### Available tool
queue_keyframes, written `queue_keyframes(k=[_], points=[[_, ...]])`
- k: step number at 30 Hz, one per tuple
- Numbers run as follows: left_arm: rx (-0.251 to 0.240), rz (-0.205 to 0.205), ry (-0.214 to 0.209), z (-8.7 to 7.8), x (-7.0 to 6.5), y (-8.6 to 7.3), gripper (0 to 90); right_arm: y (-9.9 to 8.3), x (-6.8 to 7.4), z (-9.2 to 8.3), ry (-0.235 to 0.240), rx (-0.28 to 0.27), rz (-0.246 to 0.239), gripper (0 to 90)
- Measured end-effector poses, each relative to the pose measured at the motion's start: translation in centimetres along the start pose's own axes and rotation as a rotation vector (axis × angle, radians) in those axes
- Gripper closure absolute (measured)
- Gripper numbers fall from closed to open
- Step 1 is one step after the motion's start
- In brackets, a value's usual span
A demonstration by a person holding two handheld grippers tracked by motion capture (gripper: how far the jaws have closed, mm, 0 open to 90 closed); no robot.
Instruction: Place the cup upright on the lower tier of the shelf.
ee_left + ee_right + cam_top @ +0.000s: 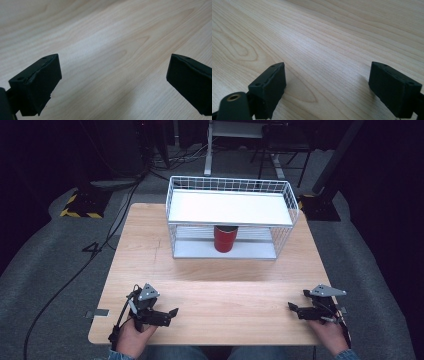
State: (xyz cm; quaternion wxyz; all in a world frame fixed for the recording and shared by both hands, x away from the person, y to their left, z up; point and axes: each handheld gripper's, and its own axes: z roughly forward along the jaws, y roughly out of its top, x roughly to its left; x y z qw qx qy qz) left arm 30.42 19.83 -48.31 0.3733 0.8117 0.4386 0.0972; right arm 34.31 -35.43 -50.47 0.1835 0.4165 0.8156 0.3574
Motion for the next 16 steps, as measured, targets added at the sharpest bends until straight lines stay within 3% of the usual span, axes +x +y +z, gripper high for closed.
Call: queue_keyframes(k=[8, 12, 13, 14, 16], points=[[0.074, -0.022, 0.029, 1.0, -0.1, -0.8, 0.6, 0.0, 0.0, 0.0, 0.000, 0.000, 0.000, 14.6], [0.090, 0.003, 0.113, 1.4, -0.4, -0.8, 4.2, 0.0, 0.0, 0.0, 0.000, 0.000, 0.000, 14.6], [0.090, 0.003, 0.113, 1.4, -0.4, -0.8, 4.8, 0.0, 0.0, 0.0, 0.000, 0.000, 0.000, 14.6], [0.085, 0.023, 0.157, 1.6, -0.5, -1.0, 4.8, 0.0, 0.0, 0.0, 0.000, 0.000, 0.000, 14.6], [0.068, 0.020, 0.171, 1.9, -0.6, -1.2, 0.3, 0.0, 0.0, 0.0, 0.000, 0.000, 0.001, 14.6]])
